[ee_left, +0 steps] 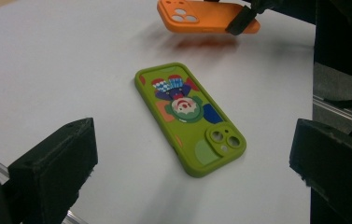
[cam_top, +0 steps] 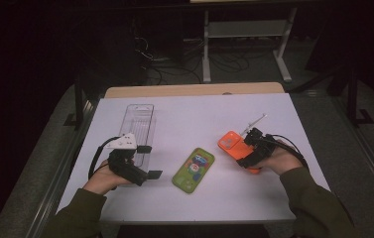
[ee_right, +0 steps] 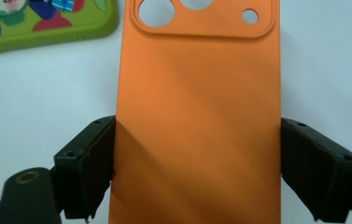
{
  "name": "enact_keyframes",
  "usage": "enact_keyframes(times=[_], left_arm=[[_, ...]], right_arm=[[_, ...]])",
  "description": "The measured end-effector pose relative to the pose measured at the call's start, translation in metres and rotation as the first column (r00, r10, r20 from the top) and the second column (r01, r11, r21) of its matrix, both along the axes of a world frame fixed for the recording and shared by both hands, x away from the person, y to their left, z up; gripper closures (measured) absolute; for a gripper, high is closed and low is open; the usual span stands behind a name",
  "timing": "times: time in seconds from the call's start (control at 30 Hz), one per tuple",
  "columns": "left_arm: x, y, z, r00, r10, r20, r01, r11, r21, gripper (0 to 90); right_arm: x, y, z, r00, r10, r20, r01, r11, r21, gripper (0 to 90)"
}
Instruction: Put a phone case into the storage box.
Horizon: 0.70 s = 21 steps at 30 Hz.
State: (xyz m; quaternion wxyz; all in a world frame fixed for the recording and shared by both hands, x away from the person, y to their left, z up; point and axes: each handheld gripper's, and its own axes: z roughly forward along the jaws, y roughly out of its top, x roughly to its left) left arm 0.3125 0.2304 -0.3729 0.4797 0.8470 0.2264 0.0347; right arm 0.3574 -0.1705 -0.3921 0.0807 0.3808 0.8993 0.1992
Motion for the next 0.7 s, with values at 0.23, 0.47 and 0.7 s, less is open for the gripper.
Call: enact_keyframes(times=[0.23, 0.47, 0.7], left_arm=[[0.006, -0.001, 0.005, 0.9999, 0.011, 0.009, -0.011, 0.9999, -0.005, 0.6], [0.015, -0.007, 0.013, 0.9996, 0.004, 0.029, -0.004, 1.0000, 0.000, 0.6], [0.030, -0.023, 0.025, 0.9978, -0.021, 0.064, 0.020, 0.9998, 0.004, 0.5]], right_arm=[[0.011, 0.011, 0.011, 0.9980, 0.058, 0.025, -0.058, 0.9982, 0.011, 15.3], [0.022, 0.020, 0.016, 0.9895, 0.132, 0.058, -0.133, 0.9910, 0.014, 15.3], [0.026, 0.024, 0.018, 0.9796, 0.195, 0.050, -0.197, 0.9792, 0.049, 15.2]])
